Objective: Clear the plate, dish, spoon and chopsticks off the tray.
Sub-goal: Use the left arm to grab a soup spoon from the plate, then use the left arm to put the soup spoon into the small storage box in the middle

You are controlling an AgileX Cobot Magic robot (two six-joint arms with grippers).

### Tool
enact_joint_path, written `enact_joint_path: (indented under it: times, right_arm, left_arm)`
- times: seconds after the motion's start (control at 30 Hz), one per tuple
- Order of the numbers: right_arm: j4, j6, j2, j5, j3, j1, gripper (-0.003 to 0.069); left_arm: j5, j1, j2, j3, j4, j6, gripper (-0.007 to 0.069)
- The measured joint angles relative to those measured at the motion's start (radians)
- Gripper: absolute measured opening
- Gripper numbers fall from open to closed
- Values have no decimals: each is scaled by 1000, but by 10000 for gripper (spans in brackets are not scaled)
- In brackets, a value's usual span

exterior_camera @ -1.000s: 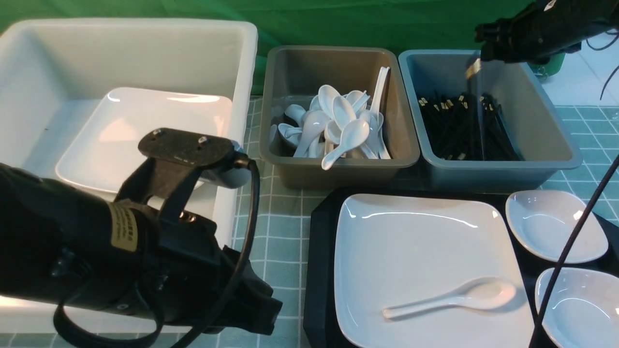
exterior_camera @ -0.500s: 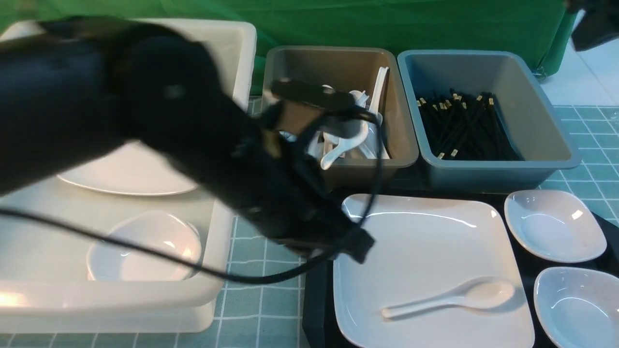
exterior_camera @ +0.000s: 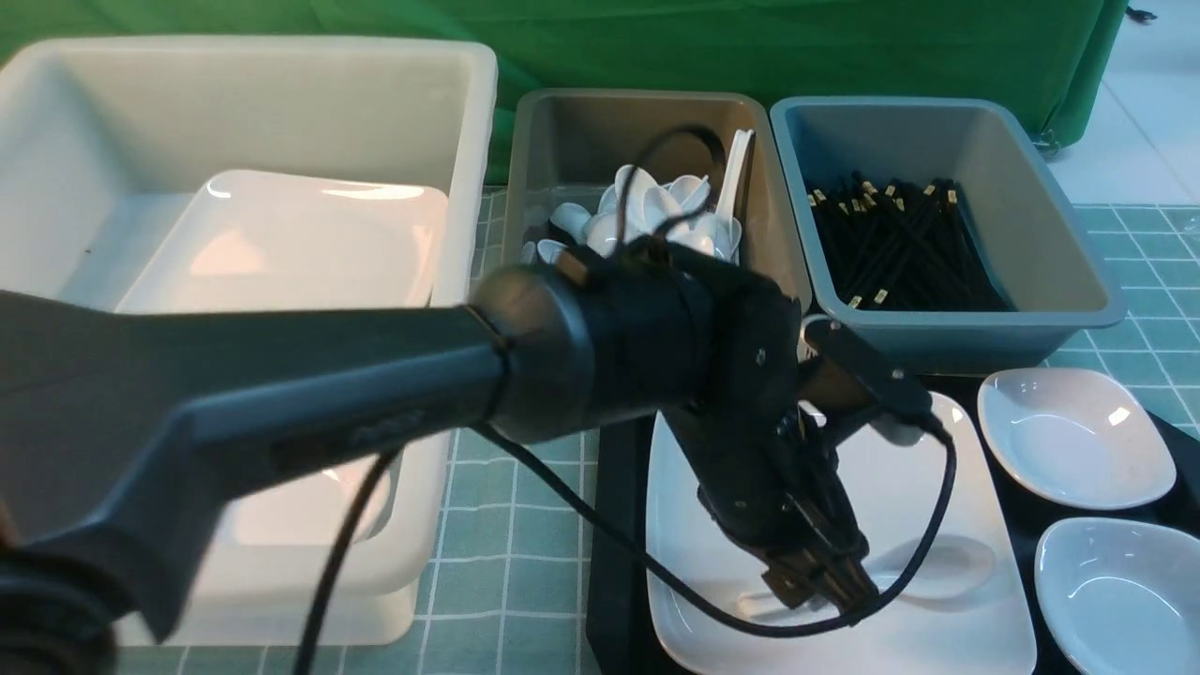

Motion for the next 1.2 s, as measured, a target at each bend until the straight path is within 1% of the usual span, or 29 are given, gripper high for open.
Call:
enact_joint_path:
  times: [0.1, 0.17, 0.23, 0.3, 0.37, 0.4, 0.43, 0.47, 0.53, 0.57, 0.6, 0.77, 0.9, 1.0, 1.1, 1.2]
  right_arm:
    - [-2, -4, -51, -2, 13, 0, 27]
    - [-2, -5, -73, -5, 13, 0, 31]
    - [-2, -6, -83, -11, 13, 0, 34]
    - [-2, -6, -85, -14, 13, 0, 35]
    - [-2, -6, -85, -15, 14, 0, 43]
    - [-2, -6, -85, -15, 14, 0, 43]
    - [-2, -7, -85, -15, 14, 0, 49]
    - [-2, -7, -85, -15, 14, 0, 52]
    - [-2, -7, -85, -15, 14, 0, 55]
    - [-2, -7, -85, -15, 14, 0, 59]
    - [-2, -7, -85, -15, 14, 0, 63]
    - [-2, -7, -85, -15, 14, 0, 71]
    - [-2, -7, -85, -15, 14, 0, 74]
    - [-2, -7, -85, -15, 14, 0, 84]
    - [-1, -5, -85, -19, 14, 0, 87]
    - [-1, -3, -85, -38, 14, 0, 88]
  left_arm:
    - [-14, 0, 33, 0, 2, 1, 497]
    - [-17, 0, 51, 0, 4, 2, 518]
    - [-20, 0, 64, 0, 5, 2, 511]
    - [-23, 0, 69, -4, 8, 4, 474]
    - [-24, 0, 72, -8, 9, 5, 382]
    - [-22, 0, 72, -8, 9, 5, 360]
    - [-11, 0, 72, -9, 8, 5, 273]
    - [2, 0, 72, -9, 8, 5, 203]
    - [33, 0, 71, -9, 10, -10, 90]
    - [47, 0, 66, -9, 13, -27, 55]
    - [59, 0, 60, -9, 24, -45, 36]
    - [72, 13, -83, -15, 124, -134, 28]
    - [54, 44, -145, -49, 137, -154, 28]
    - [-5, 142, -182, -156, 137, -170, 28]
    - [-38, 245, -139, -262, 119, -179, 28]
    - [-51, 322, -75, -333, 85, -182, 29]
